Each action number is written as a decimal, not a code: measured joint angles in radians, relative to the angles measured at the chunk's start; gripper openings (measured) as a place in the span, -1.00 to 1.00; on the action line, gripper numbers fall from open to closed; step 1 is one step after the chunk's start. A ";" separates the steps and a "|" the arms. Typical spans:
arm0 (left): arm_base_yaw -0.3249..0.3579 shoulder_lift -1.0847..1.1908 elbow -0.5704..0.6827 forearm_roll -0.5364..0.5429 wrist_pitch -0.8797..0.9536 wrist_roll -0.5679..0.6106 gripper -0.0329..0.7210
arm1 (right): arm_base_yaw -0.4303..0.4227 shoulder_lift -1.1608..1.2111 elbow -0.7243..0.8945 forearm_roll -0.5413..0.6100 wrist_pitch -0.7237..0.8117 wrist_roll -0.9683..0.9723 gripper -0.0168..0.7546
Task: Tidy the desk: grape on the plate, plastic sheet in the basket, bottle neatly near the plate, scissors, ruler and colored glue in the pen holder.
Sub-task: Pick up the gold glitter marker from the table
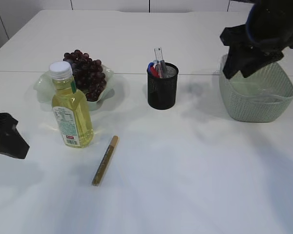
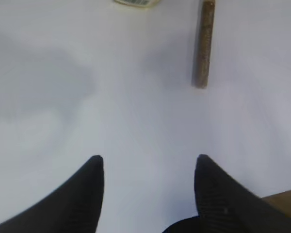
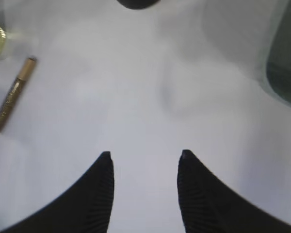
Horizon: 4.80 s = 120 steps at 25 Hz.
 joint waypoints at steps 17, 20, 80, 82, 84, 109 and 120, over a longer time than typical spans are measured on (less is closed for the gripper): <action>-0.229 0.232 -0.390 0.082 0.026 -0.076 0.24 | 0.000 -0.194 0.098 -0.033 0.013 0.060 -0.04; -0.247 0.325 -0.478 0.084 0.059 -0.077 0.24 | 0.000 -0.213 0.098 -0.039 0.014 0.075 -0.04; -0.310 0.855 -0.598 0.196 -0.022 -0.342 -0.07 | 0.000 -0.246 0.098 -0.191 0.020 0.162 -0.05; -0.310 0.855 -0.598 0.196 -0.022 -0.342 -0.11 | 0.000 -0.246 0.098 -0.191 0.020 0.162 -0.05; -0.310 0.855 -0.598 0.200 -0.022 -0.342 -0.12 | 0.000 -0.246 0.098 -0.191 0.020 0.162 -0.05; -0.310 0.867 -0.602 0.224 -0.024 -0.344 -0.48 | 0.000 -0.246 0.098 -0.191 0.023 0.162 -0.05; -0.310 0.867 -0.603 0.228 -0.025 -0.344 -0.55 | 0.000 -0.246 0.098 -0.191 0.023 0.138 -0.05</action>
